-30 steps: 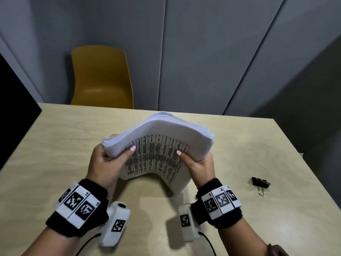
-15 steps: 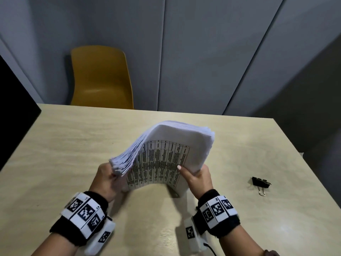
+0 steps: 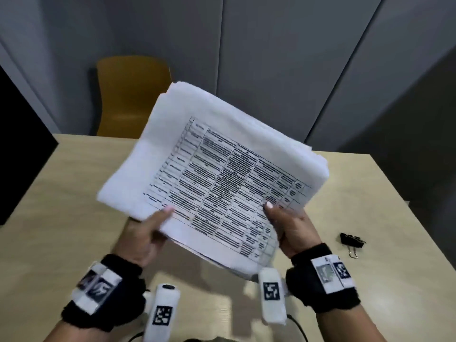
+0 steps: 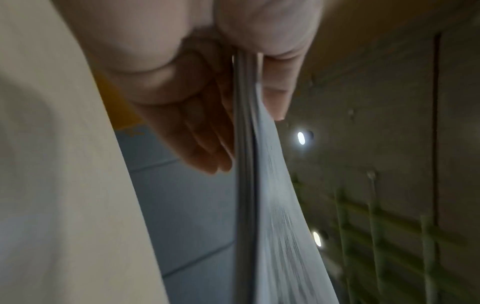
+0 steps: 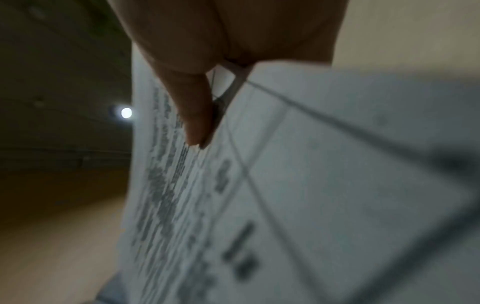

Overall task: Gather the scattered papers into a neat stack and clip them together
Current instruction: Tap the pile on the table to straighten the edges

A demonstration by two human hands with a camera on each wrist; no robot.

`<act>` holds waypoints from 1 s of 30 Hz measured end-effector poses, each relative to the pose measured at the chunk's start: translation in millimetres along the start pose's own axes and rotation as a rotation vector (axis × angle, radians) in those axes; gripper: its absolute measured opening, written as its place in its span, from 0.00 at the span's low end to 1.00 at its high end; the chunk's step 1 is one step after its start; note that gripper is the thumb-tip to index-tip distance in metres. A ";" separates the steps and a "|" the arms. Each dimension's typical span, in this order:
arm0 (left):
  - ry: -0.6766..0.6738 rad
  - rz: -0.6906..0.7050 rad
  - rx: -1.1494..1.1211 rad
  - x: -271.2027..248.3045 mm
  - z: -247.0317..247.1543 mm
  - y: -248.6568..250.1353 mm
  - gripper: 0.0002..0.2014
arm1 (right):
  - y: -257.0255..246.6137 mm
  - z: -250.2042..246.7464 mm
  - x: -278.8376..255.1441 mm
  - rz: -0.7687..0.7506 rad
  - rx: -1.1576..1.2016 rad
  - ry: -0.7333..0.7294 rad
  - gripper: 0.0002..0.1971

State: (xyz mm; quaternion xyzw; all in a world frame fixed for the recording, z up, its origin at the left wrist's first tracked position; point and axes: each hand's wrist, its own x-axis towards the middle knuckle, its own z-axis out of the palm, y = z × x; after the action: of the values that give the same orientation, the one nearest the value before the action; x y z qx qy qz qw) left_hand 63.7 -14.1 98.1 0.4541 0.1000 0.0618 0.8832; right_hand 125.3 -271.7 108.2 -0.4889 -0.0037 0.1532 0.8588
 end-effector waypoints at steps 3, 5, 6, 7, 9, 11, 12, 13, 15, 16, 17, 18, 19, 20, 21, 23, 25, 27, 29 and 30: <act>-0.236 0.004 -0.237 -0.7 -30.3 33.4 0.24 | -13.3 -19.6 -2.6 -0.071 -0.161 0.036 0.20; -0.229 -0.077 -0.029 -2.0 -38.8 46.5 0.24 | -13.1 -29.8 -5.4 -0.063 -0.224 0.012 0.20; -0.202 -0.055 0.109 0.7 -43.9 46.1 0.22 | -10.8 -31.9 -5.7 -0.060 -0.284 -0.027 0.23; -0.150 0.001 0.316 -1.8 -39.1 45.4 0.23 | -7.9 -28.1 -6.2 -0.064 -0.328 -0.048 0.22; -0.125 0.142 0.547 -0.4 -31.3 34.2 0.22 | 0.1 -16.5 -5.9 -0.111 -0.351 -0.043 0.05; 0.002 0.249 0.688 3.9 -23.5 19.8 0.09 | 9.3 -8.1 -2.7 -0.158 -0.403 0.027 0.16; 0.033 0.260 0.698 4.0 -21.6 14.1 0.12 | 11.8 -6.1 -2.1 -0.171 -0.417 0.053 0.16; 0.027 0.252 0.671 3.2 -22.8 10.8 0.14 | 13.2 -3.6 -2.4 -0.187 -0.441 0.078 0.14; 0.007 0.224 0.663 1.9 -23.6 8.6 0.15 | 14.8 -5.5 -2.4 -0.216 -0.464 0.114 0.14; 0.003 0.208 0.651 1.0 -26.5 7.2 0.17 | 14.2 -7.9 -2.0 -0.237 -0.467 0.131 0.17; 0.013 0.198 0.630 0.9 -29.8 5.5 0.17 | 13.7 -9.4 -1.6 -0.253 -0.466 0.144 0.19; 0.036 0.195 0.613 2.1 -32.0 3.0 0.16 | 13.3 -11.3 -1.4 -0.259 -0.467 0.145 0.20; 0.057 0.208 0.605 2.0 -31.3 0.0 0.15 | 13.9 -13.1 -0.5 -0.253 -0.477 0.154 0.19; 0.079 0.216 0.599 2.2 -30.3 -3.7 0.13 | 14.9 -12.6 0.0 -0.246 -0.493 0.165 0.18; 0.100 0.221 0.594 2.0 -27.0 -6.1 0.12 | 17.2 -12.2 0.8 -0.239 -0.507 0.184 0.18; 0.127 0.234 0.610 2.1 -19.1 -7.8 0.14 | 20.3 -9.4 1.3 -0.246 -0.509 0.213 0.17; 0.138 0.277 0.674 2.8 -15.6 -5.8 0.14 | 20.6 -5.0 0.8 -0.296 -0.488 0.245 0.17; 0.151 0.300 0.692 3.0 -17.1 -4.2 0.12 | 20.8 -4.1 0.0 -0.348 -0.479 0.263 0.18; 0.161 0.295 0.676 2.9 -21.5 -3.6 0.16 | 21.6 -5.4 -1.4 -0.363 -0.483 0.260 0.20; 0.168 0.290 0.671 2.9 -23.3 -4.0 0.19 | 21.8 -6.4 -2.1 -0.355 -0.483 0.262 0.20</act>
State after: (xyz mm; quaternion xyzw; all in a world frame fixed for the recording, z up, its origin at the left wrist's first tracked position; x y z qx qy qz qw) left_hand 61.1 2.5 81.2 0.7212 0.1216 0.1872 0.6558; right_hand 118.7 -267.2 86.8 -0.6856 -0.0148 -0.0686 0.7246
